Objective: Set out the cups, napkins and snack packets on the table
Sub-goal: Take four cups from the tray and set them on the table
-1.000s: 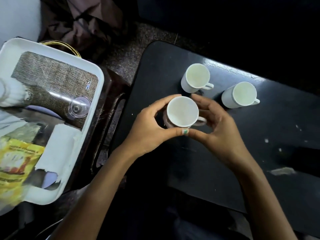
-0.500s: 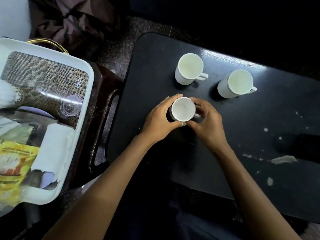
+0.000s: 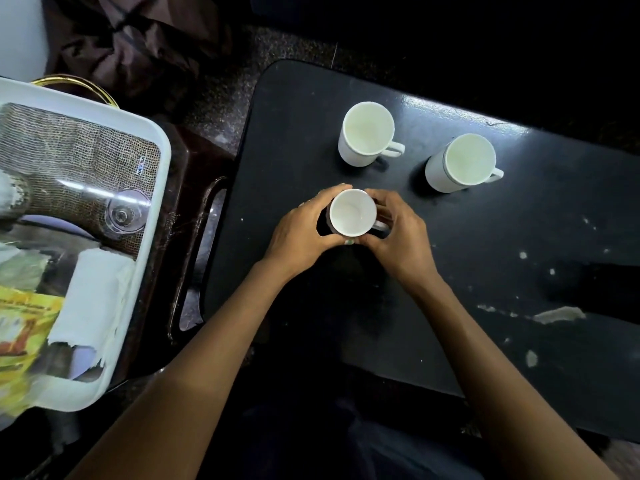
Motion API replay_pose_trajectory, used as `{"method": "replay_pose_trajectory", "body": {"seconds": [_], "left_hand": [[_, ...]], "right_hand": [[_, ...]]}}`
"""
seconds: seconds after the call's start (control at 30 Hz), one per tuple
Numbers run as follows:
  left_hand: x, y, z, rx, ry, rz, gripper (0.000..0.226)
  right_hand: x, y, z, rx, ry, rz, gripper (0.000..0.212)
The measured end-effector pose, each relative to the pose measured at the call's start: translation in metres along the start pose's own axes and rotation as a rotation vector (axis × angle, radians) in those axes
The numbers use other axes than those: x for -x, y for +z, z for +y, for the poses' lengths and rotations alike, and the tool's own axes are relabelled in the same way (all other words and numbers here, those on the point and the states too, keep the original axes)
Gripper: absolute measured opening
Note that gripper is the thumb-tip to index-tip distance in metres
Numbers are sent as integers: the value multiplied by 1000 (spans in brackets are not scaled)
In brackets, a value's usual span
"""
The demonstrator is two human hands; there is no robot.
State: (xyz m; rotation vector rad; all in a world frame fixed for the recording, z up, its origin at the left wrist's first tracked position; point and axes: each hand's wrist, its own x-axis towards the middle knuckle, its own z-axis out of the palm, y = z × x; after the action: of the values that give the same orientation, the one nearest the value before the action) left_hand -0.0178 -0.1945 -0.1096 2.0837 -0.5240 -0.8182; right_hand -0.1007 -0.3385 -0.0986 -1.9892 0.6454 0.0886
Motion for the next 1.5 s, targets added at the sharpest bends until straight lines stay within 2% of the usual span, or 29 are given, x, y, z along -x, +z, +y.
{"method": "replay_pose_trajectory", "body": {"seconds": [0.4, 0.57, 0.67, 0.77, 0.87, 0.97, 1.27, 1.5], "left_hand": [[0, 0, -5, 78, -6, -5, 82], [9, -4, -4, 11, -36, 3, 98], [23, -9, 2, -52, -35, 120, 91], [41, -20, 8, -69, 18, 262, 68], [57, -39, 12, -14, 28, 388, 49], [73, -66, 11, 46, 14, 580, 43], [98, -165, -15, 432, -271, 1132, 53], [104, -213, -48, 403, -366, 1295, 62]], "right_hand": [[-1, 1, -5, 42, -16, -25, 60], [7, -1, -11, 148, -47, -82, 85], [15, -2, -23, 165, -80, -22, 80], [22, 3, -48, 112, -123, 29, 69], [23, 19, -81, 62, -189, 29, 58], [19, 48, -120, 13, -264, -22, 49], [-1, 151, -217, -5, -442, -279, 40], [-22, 224, -254, 67, -446, -462, 42]]}}
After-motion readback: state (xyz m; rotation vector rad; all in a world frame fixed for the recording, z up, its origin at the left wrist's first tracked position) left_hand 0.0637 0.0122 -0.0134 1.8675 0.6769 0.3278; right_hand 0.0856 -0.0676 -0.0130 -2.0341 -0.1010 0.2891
